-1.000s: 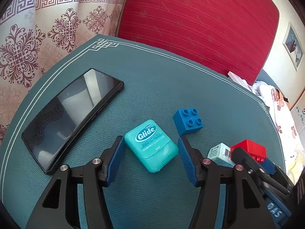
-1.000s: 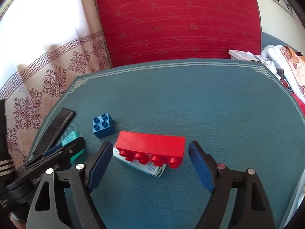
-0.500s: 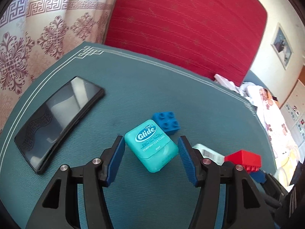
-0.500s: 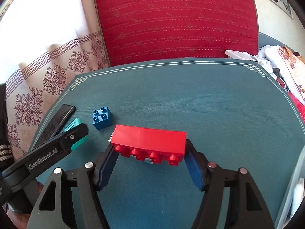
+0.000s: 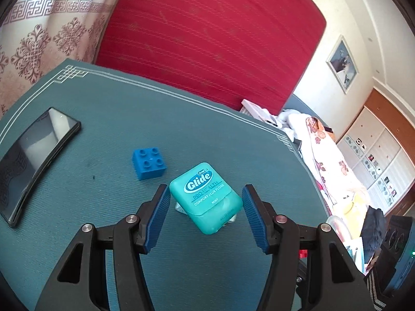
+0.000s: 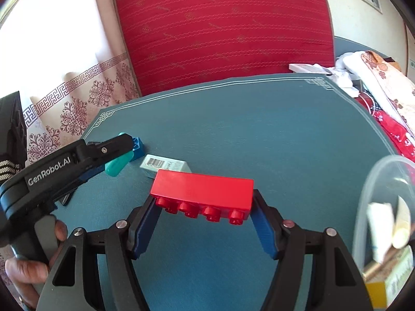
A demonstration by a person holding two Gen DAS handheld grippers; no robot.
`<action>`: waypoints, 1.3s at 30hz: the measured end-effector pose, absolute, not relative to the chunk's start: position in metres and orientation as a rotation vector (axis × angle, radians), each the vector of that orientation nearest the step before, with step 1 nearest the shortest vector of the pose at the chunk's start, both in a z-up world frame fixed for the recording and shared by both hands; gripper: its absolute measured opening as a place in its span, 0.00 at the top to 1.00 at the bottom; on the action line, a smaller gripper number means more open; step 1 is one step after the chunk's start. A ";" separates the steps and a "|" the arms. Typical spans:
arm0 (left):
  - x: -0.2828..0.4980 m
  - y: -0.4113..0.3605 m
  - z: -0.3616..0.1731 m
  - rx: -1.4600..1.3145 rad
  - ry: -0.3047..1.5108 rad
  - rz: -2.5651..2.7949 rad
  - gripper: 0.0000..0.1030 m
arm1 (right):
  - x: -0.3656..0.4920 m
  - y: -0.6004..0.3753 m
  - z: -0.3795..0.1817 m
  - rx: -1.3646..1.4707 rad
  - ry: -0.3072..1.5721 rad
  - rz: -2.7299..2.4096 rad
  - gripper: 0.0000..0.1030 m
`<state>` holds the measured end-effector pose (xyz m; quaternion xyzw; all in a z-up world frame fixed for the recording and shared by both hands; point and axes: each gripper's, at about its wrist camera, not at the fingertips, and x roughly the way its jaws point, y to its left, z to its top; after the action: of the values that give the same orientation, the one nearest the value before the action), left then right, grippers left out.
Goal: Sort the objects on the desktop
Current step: 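Carry the red brick over the bowl with the right tool while the left tool holds the floss, then lower the red brick into the bowl and open the right tool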
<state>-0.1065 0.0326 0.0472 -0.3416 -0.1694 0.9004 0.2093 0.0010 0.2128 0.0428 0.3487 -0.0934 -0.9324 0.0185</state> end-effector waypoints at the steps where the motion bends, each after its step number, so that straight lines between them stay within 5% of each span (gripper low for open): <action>1: -0.104 0.035 0.048 -0.945 -0.466 2.502 0.41 | 0.005 0.216 0.044 1.083 -0.292 -2.905 0.30; 39: -0.028 0.128 0.072 -0.847 -0.146 2.360 0.41 | 0.101 0.370 0.061 1.160 -0.519 -3.331 0.30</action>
<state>-0.0279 0.1281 0.0724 -0.3208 -0.0554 0.8933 0.3100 0.1010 0.3701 0.0609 0.3180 -0.1423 -0.9135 -0.2102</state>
